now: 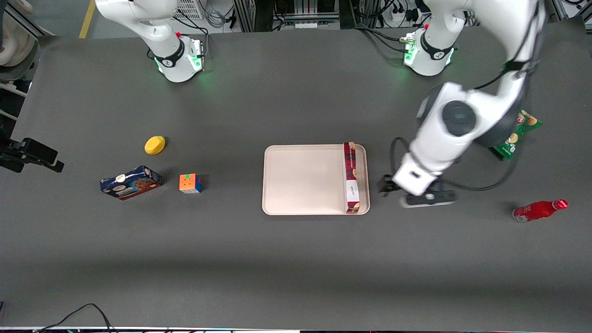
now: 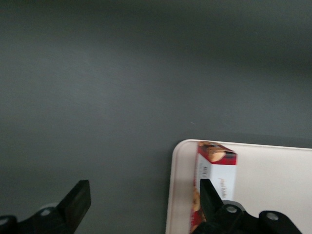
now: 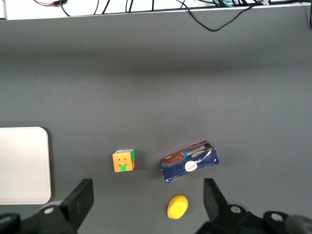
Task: Place red cookie box on tray
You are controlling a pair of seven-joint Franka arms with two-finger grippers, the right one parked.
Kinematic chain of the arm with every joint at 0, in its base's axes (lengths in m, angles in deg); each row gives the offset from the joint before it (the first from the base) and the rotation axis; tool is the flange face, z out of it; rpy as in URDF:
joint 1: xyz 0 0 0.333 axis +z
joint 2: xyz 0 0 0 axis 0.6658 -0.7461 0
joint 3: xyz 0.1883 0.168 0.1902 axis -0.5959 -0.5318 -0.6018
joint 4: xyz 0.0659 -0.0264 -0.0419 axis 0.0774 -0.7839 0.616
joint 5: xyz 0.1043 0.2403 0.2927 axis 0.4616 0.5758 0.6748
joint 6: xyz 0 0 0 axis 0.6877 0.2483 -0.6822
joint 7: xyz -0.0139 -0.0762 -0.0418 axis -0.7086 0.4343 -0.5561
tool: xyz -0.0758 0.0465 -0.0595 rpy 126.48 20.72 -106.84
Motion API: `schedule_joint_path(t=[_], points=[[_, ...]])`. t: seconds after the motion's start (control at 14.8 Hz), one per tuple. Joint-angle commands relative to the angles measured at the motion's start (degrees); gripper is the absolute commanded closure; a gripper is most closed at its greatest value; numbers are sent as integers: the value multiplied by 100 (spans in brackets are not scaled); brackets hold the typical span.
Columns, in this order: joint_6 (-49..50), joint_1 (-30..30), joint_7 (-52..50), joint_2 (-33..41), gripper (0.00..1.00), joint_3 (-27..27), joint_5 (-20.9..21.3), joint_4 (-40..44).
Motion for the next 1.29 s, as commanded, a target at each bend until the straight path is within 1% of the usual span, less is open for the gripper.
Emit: schedule_joint_path(t=[0.0, 0.2, 0.27, 0.41, 0.54, 0.75, 0.95, 1.22], points=[[1103, 283, 1164, 730, 0, -408, -403, 128], [2193, 407, 1999, 1161, 0, -732, -316, 514], [2353, 442, 2167, 1362, 0, -855, -307, 515], [2643, 609, 2273, 1732, 0, -918, -289, 498], [2846, 714, 2379, 2022, 0, -936, -263, 489], [3040, 873, 2528, 2260, 0, -970, -254, 454], [3058, 882, 2923, 2296, 0, -1137, -254, 445], [3066, 891, 2933, 2331, 0, -1146, -254, 427]])
